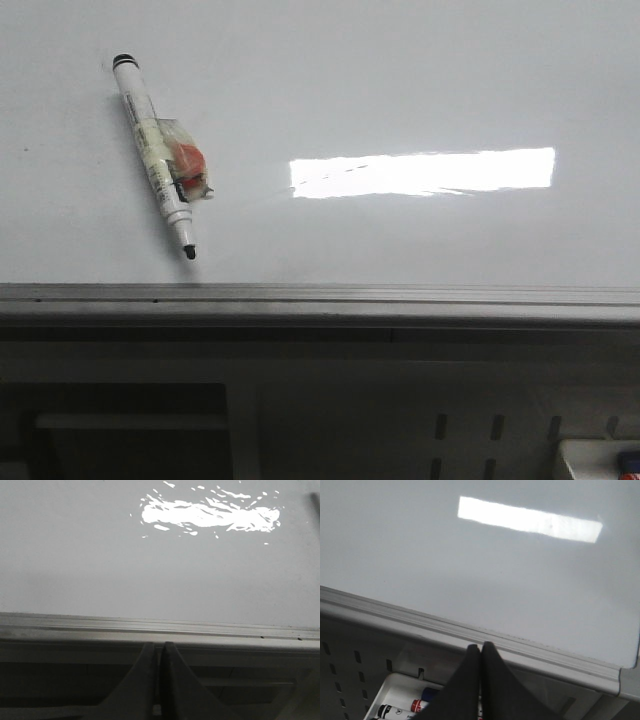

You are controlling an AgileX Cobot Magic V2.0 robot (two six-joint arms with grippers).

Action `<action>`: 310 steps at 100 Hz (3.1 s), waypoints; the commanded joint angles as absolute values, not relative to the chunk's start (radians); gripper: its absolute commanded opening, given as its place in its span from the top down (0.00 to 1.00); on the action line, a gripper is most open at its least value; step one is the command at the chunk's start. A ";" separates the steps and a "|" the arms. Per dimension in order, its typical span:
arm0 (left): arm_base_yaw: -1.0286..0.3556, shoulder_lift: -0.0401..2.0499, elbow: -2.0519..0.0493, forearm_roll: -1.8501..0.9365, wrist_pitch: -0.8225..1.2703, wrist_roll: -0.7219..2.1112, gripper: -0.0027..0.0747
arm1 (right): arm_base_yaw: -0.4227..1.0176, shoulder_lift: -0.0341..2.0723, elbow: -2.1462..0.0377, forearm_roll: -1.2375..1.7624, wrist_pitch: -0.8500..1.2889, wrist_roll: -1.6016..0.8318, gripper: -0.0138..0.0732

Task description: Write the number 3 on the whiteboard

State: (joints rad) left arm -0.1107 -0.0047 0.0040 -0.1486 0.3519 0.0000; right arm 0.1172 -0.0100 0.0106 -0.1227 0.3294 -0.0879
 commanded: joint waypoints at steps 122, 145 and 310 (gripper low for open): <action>-0.108 -0.029 0.039 -0.583 0.191 0.007 0.99 | 0.111 -0.025 0.035 -0.393 -0.081 -0.089 0.92; -0.108 -0.029 0.039 -0.869 0.187 0.007 0.99 | 0.111 -0.025 0.035 -0.205 -0.316 -0.021 0.92; -0.499 1.055 -0.585 -1.181 0.380 0.458 0.45 | 0.111 0.329 -0.488 0.324 0.328 0.113 0.32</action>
State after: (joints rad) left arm -0.4470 1.0322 -0.5499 -1.1085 0.4906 0.4541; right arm 0.1166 0.3101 -0.4523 0.3303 0.3985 0.1220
